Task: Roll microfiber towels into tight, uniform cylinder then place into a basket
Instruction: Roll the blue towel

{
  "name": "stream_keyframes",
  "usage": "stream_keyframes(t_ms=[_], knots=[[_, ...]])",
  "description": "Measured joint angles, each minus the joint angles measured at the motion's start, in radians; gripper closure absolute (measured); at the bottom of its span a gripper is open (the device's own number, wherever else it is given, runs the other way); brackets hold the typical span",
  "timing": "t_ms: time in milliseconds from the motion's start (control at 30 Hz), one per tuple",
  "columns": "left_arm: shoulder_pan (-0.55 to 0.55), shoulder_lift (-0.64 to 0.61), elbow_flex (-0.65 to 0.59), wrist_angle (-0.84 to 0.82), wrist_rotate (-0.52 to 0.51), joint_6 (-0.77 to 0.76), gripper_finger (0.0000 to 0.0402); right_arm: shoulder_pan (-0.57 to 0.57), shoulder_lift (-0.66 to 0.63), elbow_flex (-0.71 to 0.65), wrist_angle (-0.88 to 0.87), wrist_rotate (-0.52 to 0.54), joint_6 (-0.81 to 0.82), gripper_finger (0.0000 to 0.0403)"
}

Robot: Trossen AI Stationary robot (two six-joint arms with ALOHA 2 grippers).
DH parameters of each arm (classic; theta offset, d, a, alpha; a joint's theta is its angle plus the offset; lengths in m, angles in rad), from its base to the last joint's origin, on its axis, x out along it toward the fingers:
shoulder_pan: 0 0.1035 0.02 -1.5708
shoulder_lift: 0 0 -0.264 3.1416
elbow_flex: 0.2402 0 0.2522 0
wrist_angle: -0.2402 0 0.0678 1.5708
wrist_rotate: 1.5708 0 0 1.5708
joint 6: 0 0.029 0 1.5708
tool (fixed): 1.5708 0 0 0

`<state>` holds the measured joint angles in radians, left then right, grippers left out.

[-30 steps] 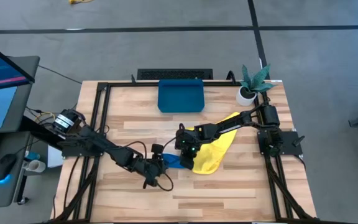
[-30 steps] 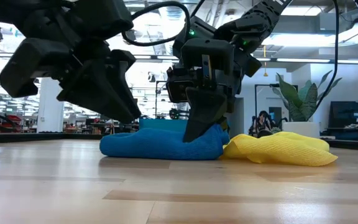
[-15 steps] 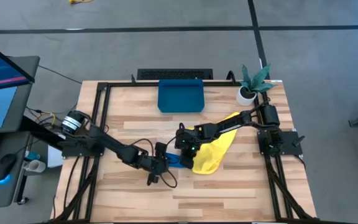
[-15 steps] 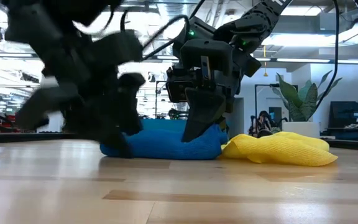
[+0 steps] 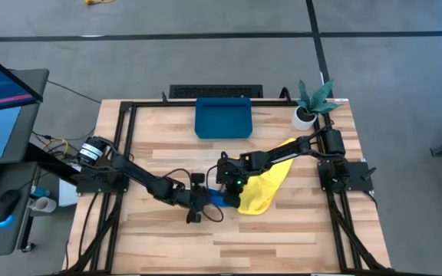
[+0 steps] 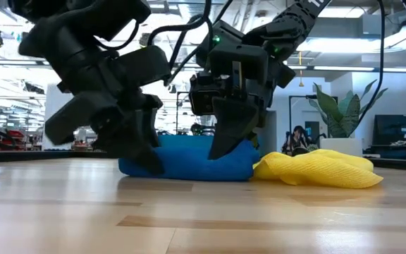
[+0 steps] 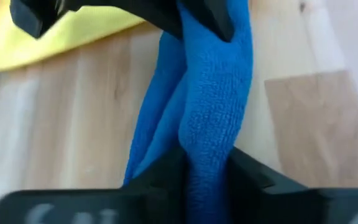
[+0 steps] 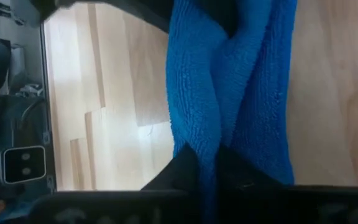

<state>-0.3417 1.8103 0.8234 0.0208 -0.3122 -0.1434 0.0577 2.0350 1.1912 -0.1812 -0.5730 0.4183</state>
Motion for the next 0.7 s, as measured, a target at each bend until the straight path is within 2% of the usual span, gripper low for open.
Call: stream_keyframes(t_ms=[100, 167, 367, 500, 700], knots=[[0.012, 0.000, 0.000, 0.002, 0.096, -0.088, 0.0374, 0.004, 0.000, 0.000, -0.004, -0.008, -0.003, 0.0319], [0.021, -0.001, 0.001, 0.009, 0.173, -0.163, 0.0390, 0.008, 0.000, 0.000, -0.004, -0.009, -0.012, 0.0296], [0.064, 0.000, 0.001, 0.017, 0.416, -0.389, 0.0368, 0.030, 0.000, 0.000, 0.000, -0.013, -0.110, 0.0223], [0.090, 0.001, 0.001, 0.016, 0.474, -0.456, 0.0371, 0.026, -0.003, 0.000, -0.008, -0.014, -0.113, 0.0201], [0.115, 0.001, 0.000, 0.014, 0.511, -0.487, 0.0385, 0.019, -0.068, -0.002, -0.090, -0.005, -0.162, 0.0211]])
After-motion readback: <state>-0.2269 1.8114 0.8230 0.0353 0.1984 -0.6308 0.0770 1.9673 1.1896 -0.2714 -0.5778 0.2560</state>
